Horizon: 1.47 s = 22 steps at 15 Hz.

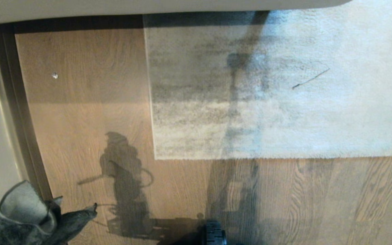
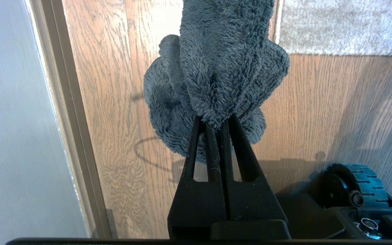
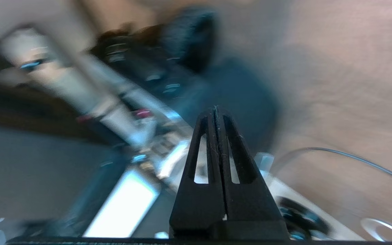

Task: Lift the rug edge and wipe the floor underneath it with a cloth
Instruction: Lift up the carpet

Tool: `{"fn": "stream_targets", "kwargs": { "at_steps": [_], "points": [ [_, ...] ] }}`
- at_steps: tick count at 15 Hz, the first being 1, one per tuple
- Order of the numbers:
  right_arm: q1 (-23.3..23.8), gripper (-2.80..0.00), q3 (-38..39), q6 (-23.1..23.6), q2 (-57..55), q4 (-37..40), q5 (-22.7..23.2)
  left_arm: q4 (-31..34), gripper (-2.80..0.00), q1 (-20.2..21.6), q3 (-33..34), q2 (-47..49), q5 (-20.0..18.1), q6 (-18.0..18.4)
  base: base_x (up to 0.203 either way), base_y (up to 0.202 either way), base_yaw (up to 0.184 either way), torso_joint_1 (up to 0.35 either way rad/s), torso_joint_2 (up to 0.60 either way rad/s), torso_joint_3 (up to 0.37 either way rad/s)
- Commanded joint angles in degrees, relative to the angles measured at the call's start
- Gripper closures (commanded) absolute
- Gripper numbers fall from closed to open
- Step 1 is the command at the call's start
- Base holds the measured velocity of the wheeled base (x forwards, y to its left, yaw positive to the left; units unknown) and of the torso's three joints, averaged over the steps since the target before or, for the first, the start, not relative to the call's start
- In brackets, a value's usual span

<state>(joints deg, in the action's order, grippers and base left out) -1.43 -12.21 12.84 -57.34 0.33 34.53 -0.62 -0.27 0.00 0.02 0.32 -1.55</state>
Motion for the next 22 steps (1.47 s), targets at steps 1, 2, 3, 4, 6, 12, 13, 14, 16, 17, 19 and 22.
{"fn": "stream_targets", "kwargs": {
  "at_steps": [1,2,3,4,6,12,13,14,16,17,19,22],
  "points": [
    [0.0,0.0,0.6,0.1,-1.5,0.1,4.0,0.0,0.0,0.0,0.0,0.0,0.0,0.0,0.0,0.0,0.0,0.0,0.0,0.0],
    [0.0,0.0,0.6,0.1,-2.2,0.2,5.8,-0.1,0.0,0.0,0.0,0.0,0.0,0.0,0.0,0.0,0.0,0.0,0.0,0.0],
    [0.0,0.0,0.6,0.2,-3.5,0.0,7.7,-0.1,0.0,0.0,0.0,0.0,0.0,0.0,0.0,0.0,0.0,0.0,0.0,0.0],
    [0.0,0.0,0.6,0.2,-4.9,0.0,8.8,0.0,0.0,0.0,0.0,0.0,0.0,0.0,0.0,0.0,0.0,0.0,0.0,0.0],
    [0.0,0.0,0.6,0.1,-8.8,0.3,9.4,0.0,0.0,0.0,0.0,0.0,0.0,0.0,0.0,0.0,0.0,0.0,0.0,0.0],
    [0.2,0.0,-1.4,-3.3,-21.8,-1.7,9.4,0.0,0.0,0.0,0.0,0.0,0.0,0.0,0.0,0.0,0.0,0.0,0.0,0.0],
    [0.2,0.0,-2.7,-4.8,-23.7,-2.7,9.3,-0.1,0.0,0.0,0.0,0.0,0.0,0.0,0.0,0.0,0.0,0.0,0.0,0.0],
    [0.2,0.0,-4.3,-6.1,-25.9,-3.8,9.2,0.0,0.0,0.0,0.0,0.0,0.0,0.0,0.0,0.0,0.0,0.0,0.0,0.0],
    [0.2,0.0,-8.2,-7.7,-30.0,-7.0,8.9,0.0,0.0,0.0,0.0,0.0,0.0,0.0,0.0,0.0,0.0,0.0,0.0,0.0],
    [0.1,0.0,-10.1,-9.0,-31.7,-9.4,8.2,0.0,0.0,0.0,0.0,0.0,0.0,0.0,0.0,0.0,0.0,0.0,0.0,0.0],
    [-0.9,0.0,-12.1,-11.9,-34.2,-15.3,5.5,0.0,0.0,0.0,0.0,0.0,0.0,0.0,0.0,0.0,0.0,0.0,0.0,0.0],
    [-7.2,0.0,-12.5,-16.9,-37.0,-24.6,-2.5,0.0,0.0,0.0,0.0,0.0,0.0,0.0,0.0,0.0,0.0,0.0,0.0,0.0]
  ]
}}
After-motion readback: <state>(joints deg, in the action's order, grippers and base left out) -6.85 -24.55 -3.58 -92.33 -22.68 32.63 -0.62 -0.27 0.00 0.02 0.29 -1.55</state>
